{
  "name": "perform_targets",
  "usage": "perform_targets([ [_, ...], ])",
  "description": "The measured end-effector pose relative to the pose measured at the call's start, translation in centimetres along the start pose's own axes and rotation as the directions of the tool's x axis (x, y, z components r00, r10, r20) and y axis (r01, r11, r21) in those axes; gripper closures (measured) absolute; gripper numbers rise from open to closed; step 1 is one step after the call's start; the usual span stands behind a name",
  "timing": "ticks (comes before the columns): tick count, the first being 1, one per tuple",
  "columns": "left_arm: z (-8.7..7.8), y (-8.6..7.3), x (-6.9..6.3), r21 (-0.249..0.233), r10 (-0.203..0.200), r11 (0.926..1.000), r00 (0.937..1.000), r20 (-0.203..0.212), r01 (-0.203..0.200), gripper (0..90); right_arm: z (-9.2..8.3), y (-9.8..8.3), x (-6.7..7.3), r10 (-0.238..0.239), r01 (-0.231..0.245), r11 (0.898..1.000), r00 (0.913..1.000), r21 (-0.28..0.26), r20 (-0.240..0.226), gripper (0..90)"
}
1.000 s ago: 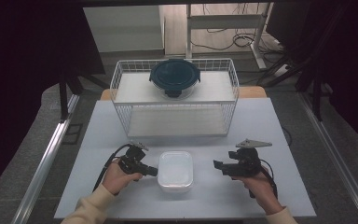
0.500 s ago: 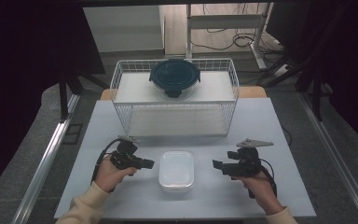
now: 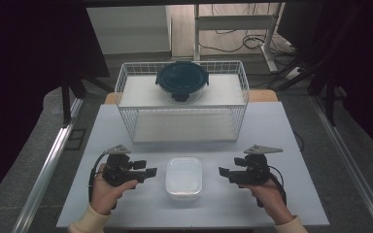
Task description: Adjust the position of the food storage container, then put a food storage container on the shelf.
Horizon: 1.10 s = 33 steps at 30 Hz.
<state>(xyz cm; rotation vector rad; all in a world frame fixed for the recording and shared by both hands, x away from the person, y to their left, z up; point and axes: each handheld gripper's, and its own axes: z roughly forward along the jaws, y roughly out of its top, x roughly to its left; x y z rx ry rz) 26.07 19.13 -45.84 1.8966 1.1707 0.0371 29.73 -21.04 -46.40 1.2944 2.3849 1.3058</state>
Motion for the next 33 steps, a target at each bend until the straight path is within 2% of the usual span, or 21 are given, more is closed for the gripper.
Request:
perform_targets([
  [6,0.4,-0.4,0.8,0.013,-0.025,0.9996,0.9997,-0.005,0.025,32.8,0.2,0.1,0.1,0.014,-0.014,1.0,0.9989,0.007,-0.044,21.1],
  [11,0.5,-0.6,1.0,0.011,-0.032,0.9994,0.9995,-0.001,0.032,31.1,0.4,0.1,0.1,-0.003,0.003,1.0,0.9993,0.007,-0.037,21.0],
  [16,0.6,-0.4,1.2,0.012,-0.035,0.9993,0.9994,0.004,0.035,30.6,0.5,0.2,0.7,-0.037,0.037,0.999,0.9988,0.01,-0.032,21.0],
  [21,0.4,0.0,1.6,-0.004,-0.043,0.9991,0.9991,0.005,0.043,30.8,0.6,0.8,1.4,-0.037,0.038,0.999,0.9982,0.005,-0.048,22.8],
  [25,0.3,0.1,2.0,-0.004,-0.046,0.9989,0.9988,0.016,0.046,30.8,1.1,1.2,1.9,-0.051,0.053,0.998,0.9974,0.039,-0.052,24.0],
  [30,0.2,0.1,2.5,-0.007,-0.064,0.9979,0.9976,0.026,0.064,30.8,2.3,1.5,2.2,-0.017,0.021,0.998,0.9976,0.056,-0.068,26.1],
  [31,0.3,0.0,2.6,-0.002,-0.068,0.9977,0.9971,0.036,0.068,30.8,2.6,1.5,2.4,-0.017,0.021,0.998,0.9975,0.059,-0.069,26.6],
  [33,0.5,-0.1,2.7,0.001,-0.091,0.9959,0.9917,0.091,0.091,30.9,3.1,1.4,2.6,-0.025,0.03,0.997,0.9971,0.072,-0.072,27.4],
])
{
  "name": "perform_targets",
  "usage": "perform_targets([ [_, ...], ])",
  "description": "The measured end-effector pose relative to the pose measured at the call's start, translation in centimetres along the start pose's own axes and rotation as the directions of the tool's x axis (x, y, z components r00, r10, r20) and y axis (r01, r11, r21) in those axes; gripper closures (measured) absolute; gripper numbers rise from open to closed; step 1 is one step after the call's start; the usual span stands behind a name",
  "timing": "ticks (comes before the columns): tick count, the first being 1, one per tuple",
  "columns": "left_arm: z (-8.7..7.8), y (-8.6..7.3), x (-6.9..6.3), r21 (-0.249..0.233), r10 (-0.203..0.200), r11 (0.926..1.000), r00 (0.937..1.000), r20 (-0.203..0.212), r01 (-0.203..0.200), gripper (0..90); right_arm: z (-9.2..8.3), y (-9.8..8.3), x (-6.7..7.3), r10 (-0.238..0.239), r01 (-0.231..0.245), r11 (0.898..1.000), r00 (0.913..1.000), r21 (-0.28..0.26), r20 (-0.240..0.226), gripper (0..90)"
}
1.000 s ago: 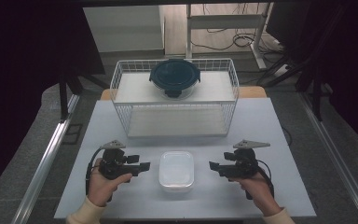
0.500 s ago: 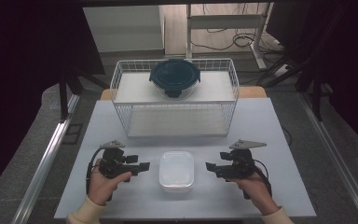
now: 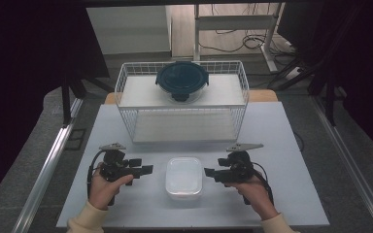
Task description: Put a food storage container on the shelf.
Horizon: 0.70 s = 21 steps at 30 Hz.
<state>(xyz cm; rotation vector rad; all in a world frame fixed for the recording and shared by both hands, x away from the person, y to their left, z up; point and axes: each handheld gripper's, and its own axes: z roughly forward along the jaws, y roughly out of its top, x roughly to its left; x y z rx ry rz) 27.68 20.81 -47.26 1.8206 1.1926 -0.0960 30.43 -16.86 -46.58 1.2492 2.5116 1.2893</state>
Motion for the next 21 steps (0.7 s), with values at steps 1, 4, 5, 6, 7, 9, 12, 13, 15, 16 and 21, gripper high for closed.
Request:
perform_targets([
  [1,0.1,0.0,0.0,0.001,-0.004,1.0,0.9999,0.015,0.004,30.9,0.2,0.0,0.1,-0.01,0.01,1.0,0.9999,0.014,-0.008,27.4],
  [4,0.6,-0.2,-0.3,0.015,0.002,0.9999,1.0,0.006,-0.002,30.9,0.1,0.0,0.3,-0.013,0.013,1.0,0.9998,0.011,-0.014,28.1],
  [5,0.8,-0.2,-0.4,0.021,0.003,0.9998,1.0,0.008,-0.003,30.9,0.0,0.0,0.3,-0.013,0.013,1.0,0.9998,0.01,-0.014,28.3],
  [6,1.0,-0.3,-0.4,0.024,0.007,0.9997,0.9999,0.012,-0.007,30.9,-0.1,-0.1,0.3,-0.011,0.011,1.0,0.9999,0.009,-0.013,28.3],
  [7,1.3,-0.4,-0.5,0.029,0.002,0.9996,0.9999,0.017,-0.003,31.0,-0.1,-0.1,0.3,-0.004,0.004,1.0,0.9999,0.01,-0.015,28.3],
  [9,1.7,-0.5,-0.6,0.043,0.004,0.999,0.9999,0.016,-0.005,30.9,-0.1,-0.3,0.2,0.008,-0.008,1.0,0.9997,0.012,-0.023,28.3],
  [12,2.1,-0.7,-0.6,0.05,-0.011,0.9987,0.9995,0.029,0.01,31.0,-0.1,-0.5,0.2,0.027,-0.026,1.0,0.9994,0.011,-0.021,28.3],
  [13,2.3,-0.8,-0.7,0.05,-0.015,0.9986,0.9995,0.029,0.013,30.9,-0.1,-0.6,0.3,0.038,-0.038,0.999,0.9989,0.011,-0.026,28.3],
  [15,2.5,-0.8,-0.7,0.053,-0.011,0.9985,0.9998,0.019,0.01,30.9,0.0,-0.7,0.3,0.06,-0.059,0.998,0.9975,0.01,-0.039,28.0],
  [16,2.6,-0.8,-0.7,0.054,-0.015,0.9984,0.9997,0.019,0.014,30.9,0.1,-0.8,0.4,0.075,-0.075,0.997,0.9961,0.011,-0.046,28.0],
  [21,3.1,-1.0,-0.8,0.069,-0.015,0.9975,0.9997,0.02,0.013,30.6,0.9,-1.1,0.6,0.091,-0.09,0.996,0.9942,0.024,-0.057,27.9],
])
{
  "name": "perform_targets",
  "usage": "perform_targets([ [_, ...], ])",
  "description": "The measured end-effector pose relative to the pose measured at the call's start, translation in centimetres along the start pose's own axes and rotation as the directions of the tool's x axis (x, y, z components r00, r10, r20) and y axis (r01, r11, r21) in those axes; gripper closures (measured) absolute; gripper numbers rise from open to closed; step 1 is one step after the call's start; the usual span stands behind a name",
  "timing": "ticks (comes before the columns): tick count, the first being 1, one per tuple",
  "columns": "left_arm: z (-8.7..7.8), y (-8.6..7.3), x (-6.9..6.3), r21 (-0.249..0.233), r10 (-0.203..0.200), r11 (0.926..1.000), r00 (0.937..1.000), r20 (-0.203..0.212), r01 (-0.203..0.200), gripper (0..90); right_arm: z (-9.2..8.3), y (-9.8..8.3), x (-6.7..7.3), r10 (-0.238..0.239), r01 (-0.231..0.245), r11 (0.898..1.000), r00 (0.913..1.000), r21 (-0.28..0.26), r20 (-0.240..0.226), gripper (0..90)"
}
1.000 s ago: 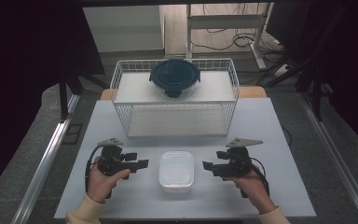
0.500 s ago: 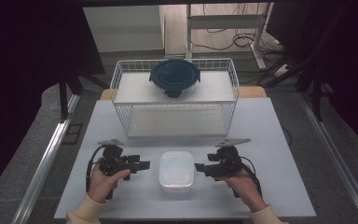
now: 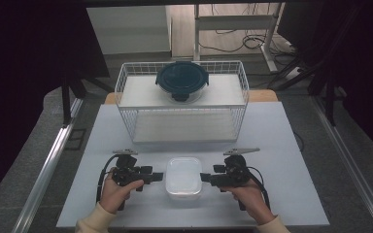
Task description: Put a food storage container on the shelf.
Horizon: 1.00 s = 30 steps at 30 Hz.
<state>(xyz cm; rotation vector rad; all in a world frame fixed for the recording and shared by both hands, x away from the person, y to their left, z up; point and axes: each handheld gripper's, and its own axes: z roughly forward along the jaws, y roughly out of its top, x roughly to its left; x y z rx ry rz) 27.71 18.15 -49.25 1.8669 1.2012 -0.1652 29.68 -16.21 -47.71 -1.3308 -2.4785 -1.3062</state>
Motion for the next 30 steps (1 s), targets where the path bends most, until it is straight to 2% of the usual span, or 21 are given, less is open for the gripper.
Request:
perform_targets([
  [3,0.4,0.0,-0.1,0.0,0.001,1.0,1.0,-0.004,-0.001,30.7,0.3,-0.2,0.1,0.012,-0.012,1.0,0.9999,-0.011,-0.004,28.5],
  [10,1.2,0.1,-0.2,-0.007,-0.021,0.9997,0.9996,0.018,0.021,30.8,1.2,-0.2,0.5,0.027,-0.027,1.0,0.9993,-0.003,-0.025,30.4],
  [13,1.7,0.2,-0.3,-0.008,-0.033,0.9994,0.9986,0.042,0.033,31.3,1.4,-0.2,0.6,0.025,-0.025,1.0,0.9992,-0.001,-0.03,32.5],
  [16,2.3,0.4,-0.4,0.009,-0.041,0.9992,0.9979,0.05,0.04,32.4,1.6,-0.2,0.6,0.027,-0.027,1.0,0.9992,-0.003,-0.029,34.0],
  [19,3.0,0.4,-0.4,0.028,-0.06,0.9979,0.9958,0.069,0.058,33.3,1.6,-0.2,0.4,0.038,-0.038,0.999,0.9988,-0.005,-0.031,35.3],
  [26,3.6,0.3,-0.4,0.039,-0.09,0.9955,0.9889,0.118,0.086,37.7,1.9,-0.4,0.4,0.051,-0.051,0.999,0.9977,0.003,-0.044,38.8],
  [28,3.5,0.3,-0.4,0.035,-0.094,0.9953,0.9892,0.113,0.09,39.8,2.1,-0.5,0.5,0.049,-0.049,0.999,0.9977,0.007,-0.046,39.5],
  [30,3.5,0.2,-0.2,0.028,-0.121,0.9926,0.9836,0.134,0.119,42.7,2.2,-0.5,0.5,0.053,-0.052,0.999,0.9974,0.01,-0.049,40.8],
])
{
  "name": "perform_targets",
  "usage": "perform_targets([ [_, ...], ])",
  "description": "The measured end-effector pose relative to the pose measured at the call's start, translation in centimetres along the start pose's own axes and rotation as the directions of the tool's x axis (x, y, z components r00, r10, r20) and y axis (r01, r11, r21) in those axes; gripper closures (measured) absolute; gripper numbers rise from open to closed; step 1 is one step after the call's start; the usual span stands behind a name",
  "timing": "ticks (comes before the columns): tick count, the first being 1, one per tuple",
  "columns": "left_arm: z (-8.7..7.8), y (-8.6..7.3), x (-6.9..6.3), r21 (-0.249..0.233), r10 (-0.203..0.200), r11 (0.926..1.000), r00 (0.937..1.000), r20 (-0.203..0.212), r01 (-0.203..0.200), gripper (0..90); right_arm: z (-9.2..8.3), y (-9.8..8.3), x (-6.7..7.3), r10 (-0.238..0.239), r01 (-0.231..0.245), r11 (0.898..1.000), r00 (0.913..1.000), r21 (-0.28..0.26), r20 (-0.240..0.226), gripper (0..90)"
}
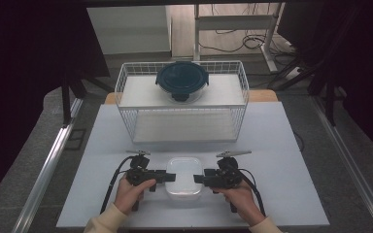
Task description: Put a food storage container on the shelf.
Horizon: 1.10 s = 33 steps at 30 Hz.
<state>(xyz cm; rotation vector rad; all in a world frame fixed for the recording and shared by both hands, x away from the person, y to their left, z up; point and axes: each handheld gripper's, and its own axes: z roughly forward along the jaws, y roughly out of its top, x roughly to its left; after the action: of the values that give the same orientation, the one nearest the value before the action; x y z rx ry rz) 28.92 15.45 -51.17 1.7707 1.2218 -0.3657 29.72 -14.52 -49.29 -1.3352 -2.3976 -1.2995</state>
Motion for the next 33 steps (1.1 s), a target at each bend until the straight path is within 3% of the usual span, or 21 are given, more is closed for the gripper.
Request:
perform_targets([
  [5,-0.1,-0.1,0.3,-0.004,-0.021,0.9998,0.9998,0.001,0.021,50.9,0.3,-0.1,0.0,0.018,-0.018,1.0,0.9997,0.002,-0.014,45.2],
  [8,-0.2,-0.1,0.3,-0.012,-0.032,0.9994,0.9995,0.002,0.032,54.6,0.0,-0.1,-0.1,0.036,-0.036,0.999,0.9993,-0.012,-0.013,52.3],
  [14,-0.7,-0.4,-0.2,-0.042,-0.026,0.9988,0.9996,-0.012,0.025,64.2,-0.5,-0.3,-1.0,0.157,-0.159,0.987,0.9853,-0.028,-0.067,63.0],
  [21,-1.5,-0.8,-0.6,-0.069,-0.034,0.997,0.9988,0.035,0.036,71.1,-1.3,-0.4,-1.0,0.166,-0.17,0.984,0.9824,-0.046,-0.086,69.6],
  [24,-1.8,-0.8,-0.9,-0.076,-0.019,0.9969,0.9981,0.059,0.024,73.9,-1.6,-0.4,-1.0,0.159,-0.164,0.985,0.9837,-0.053,-0.084,71.2],
  [33,-2.2,-1.1,-1.1,-0.097,-0.002,0.9952,0.9971,0.076,0.009,78.7,-2.2,-0.4,-0.4,0.116,-0.121,0.99,0.9912,-0.078,-0.064,74.2],
])
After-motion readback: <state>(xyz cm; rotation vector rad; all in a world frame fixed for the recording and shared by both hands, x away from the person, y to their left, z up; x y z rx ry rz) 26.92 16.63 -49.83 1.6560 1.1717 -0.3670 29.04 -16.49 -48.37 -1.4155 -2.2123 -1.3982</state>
